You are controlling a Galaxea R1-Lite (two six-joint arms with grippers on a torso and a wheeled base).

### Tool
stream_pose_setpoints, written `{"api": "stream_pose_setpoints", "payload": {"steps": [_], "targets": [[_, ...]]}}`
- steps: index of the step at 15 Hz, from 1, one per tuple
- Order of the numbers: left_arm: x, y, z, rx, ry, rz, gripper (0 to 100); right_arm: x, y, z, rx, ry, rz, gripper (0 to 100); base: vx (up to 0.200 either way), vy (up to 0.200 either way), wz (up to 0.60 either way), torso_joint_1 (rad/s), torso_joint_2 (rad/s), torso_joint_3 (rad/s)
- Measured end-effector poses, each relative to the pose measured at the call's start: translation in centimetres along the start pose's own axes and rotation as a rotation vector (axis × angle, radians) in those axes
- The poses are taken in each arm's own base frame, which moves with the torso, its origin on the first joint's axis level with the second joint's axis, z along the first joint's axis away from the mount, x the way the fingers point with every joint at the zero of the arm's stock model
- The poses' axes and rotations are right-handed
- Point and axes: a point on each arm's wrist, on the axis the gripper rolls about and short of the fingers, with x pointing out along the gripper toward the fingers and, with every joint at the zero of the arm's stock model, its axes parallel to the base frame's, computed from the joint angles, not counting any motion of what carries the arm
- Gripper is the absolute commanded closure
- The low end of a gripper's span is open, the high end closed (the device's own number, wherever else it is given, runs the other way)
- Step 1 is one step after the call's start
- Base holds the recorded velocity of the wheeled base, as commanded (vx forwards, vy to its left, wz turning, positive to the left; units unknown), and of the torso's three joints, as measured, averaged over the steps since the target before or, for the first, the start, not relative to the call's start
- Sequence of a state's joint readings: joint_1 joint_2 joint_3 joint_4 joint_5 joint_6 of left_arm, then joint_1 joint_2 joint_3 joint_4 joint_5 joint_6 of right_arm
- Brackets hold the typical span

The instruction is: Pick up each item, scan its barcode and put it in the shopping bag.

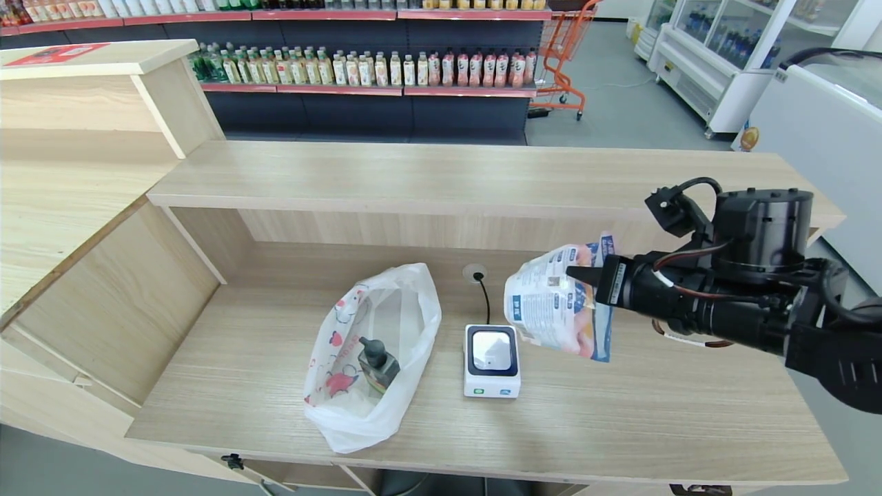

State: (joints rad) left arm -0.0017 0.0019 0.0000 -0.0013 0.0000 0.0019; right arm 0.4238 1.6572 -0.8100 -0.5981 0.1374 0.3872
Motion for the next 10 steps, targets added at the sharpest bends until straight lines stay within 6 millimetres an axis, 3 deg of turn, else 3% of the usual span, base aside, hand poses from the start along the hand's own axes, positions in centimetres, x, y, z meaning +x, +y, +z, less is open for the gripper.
{"api": "stream_pose_setpoints", "payload": {"steps": [8,10], "targets": [[0.0,0.0,0.0,-0.004,0.0,0.0,0,-1.3,1.2,1.0,0.048,0.034,0.008,100,0.0,0.2,0.0,0.002,0.01,0.001],[0.0,0.0,0.0,-0.001,0.0,0.0,0,-1.1,1.8,1.3,0.048,0.04,0.021,100,0.0,0.0,0.0,0.0,0.0,0.0]]}}
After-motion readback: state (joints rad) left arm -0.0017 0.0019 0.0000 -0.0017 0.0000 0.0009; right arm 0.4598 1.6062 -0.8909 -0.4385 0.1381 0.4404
